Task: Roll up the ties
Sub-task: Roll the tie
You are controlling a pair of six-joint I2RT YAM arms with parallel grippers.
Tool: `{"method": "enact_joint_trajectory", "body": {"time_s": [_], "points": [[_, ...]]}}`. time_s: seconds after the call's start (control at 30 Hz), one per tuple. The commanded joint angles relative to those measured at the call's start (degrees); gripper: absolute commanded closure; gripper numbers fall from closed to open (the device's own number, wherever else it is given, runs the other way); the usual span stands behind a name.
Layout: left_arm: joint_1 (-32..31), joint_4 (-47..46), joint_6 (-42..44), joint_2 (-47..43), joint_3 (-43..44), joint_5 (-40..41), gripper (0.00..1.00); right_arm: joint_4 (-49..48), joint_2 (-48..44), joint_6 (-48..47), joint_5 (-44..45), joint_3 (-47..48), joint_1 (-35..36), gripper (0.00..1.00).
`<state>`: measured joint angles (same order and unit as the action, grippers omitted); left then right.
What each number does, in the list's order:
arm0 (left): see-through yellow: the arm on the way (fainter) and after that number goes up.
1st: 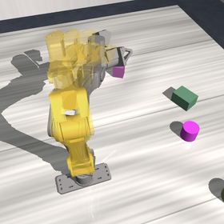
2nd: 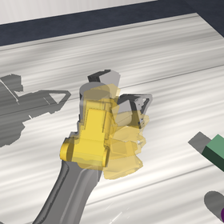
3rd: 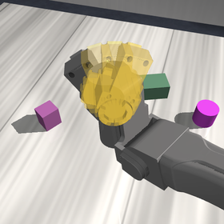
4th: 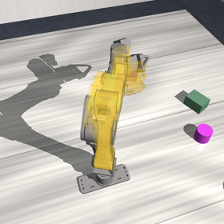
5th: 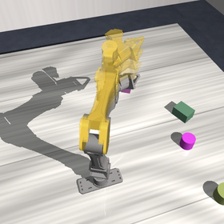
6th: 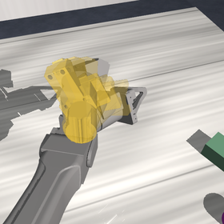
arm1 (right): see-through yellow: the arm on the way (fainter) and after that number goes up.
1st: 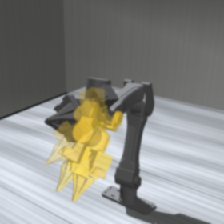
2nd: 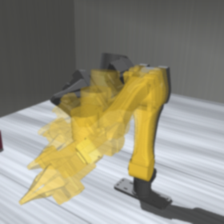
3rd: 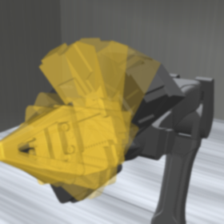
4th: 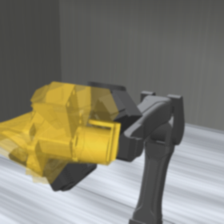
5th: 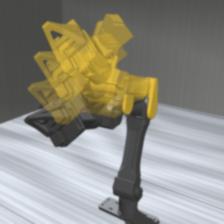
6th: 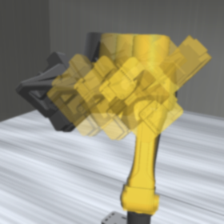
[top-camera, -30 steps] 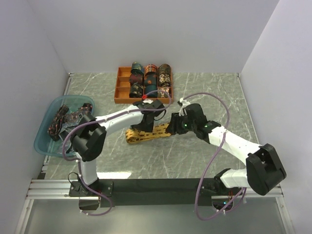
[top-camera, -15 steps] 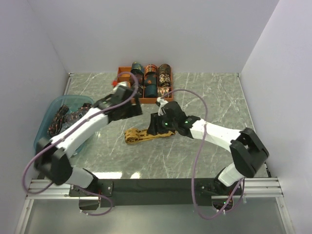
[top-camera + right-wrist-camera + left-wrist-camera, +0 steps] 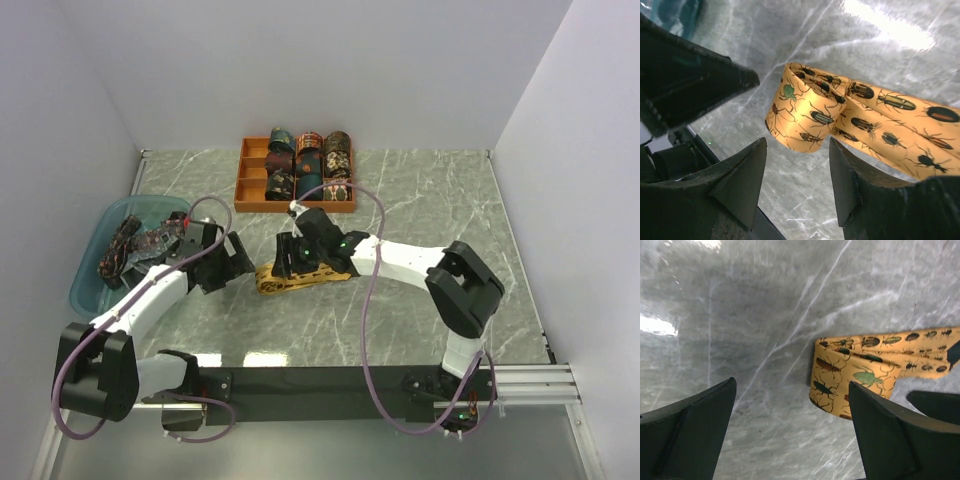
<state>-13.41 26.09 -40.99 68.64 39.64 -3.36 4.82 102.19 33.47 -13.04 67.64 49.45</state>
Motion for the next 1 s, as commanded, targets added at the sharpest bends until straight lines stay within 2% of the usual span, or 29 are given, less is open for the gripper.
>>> {"method": "enact_joint_trajectory", "body": {"time_s": [0.0, 0.33, 0.53, 0.8, 0.97], "points": [[1.4, -6.7, 2.0, -2.5, -1.8, -5.3, 0.01, 0.9, 3.2, 1.1, 0.1, 4.1, 1.0, 0.4], [1.8, -10.9, 3.1, 0.0, -4.7, -11.9, 0.01, 2.6, 6.4, -2.8, 0.9, 4.2, -0.2, 0.44], [1.8, -14.4, 2.3, 1.4, -6.2, -16.9, 0.0, 3.0, 6.3, -7.6, -2.0, 3.8, -2.3, 0.48], [1.8, -17.0, 0.4, 4.0, -6.9, -19.1, 0.0, 2.3, 7.4, -10.6, -6.4, 3.0, -3.1, 0.52], [1.7, -20.3, -2.2, 5.2, -8.3, -22.5, 0.04, -0.1, 7.8, -11.3, -8.7, 1.2, -3.7, 0.53]]}}
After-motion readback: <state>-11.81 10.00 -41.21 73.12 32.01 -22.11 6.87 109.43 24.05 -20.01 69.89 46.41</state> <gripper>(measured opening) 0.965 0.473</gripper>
